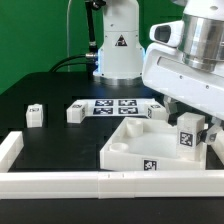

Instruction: Assemble one leg

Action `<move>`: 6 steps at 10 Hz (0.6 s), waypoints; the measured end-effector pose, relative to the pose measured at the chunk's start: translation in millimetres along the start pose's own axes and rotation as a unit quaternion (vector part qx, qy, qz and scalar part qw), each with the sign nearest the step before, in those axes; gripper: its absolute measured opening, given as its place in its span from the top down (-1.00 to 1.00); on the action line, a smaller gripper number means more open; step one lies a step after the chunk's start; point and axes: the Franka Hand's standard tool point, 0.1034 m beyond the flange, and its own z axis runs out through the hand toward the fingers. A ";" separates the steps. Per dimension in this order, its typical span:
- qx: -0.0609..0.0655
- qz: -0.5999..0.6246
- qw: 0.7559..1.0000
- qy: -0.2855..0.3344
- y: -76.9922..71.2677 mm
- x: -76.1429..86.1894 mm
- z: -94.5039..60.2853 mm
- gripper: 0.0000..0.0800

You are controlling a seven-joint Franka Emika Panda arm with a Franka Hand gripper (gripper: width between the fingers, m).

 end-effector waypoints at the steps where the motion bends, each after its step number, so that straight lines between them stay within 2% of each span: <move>1: 0.000 0.000 1.000 0.000 0.0 0.0 0.0 -0.47; 2: 0.000 0.000 1.000 0.000 0.0 0.0 0.0 -0.59; 6: 0.000 0.000 1.000 0.000 0.0 0.0 0.0 -0.62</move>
Offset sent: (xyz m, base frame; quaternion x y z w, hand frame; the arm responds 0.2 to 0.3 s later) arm 0.0000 0.0000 0.0000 0.0000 0.0000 0.0000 1.0000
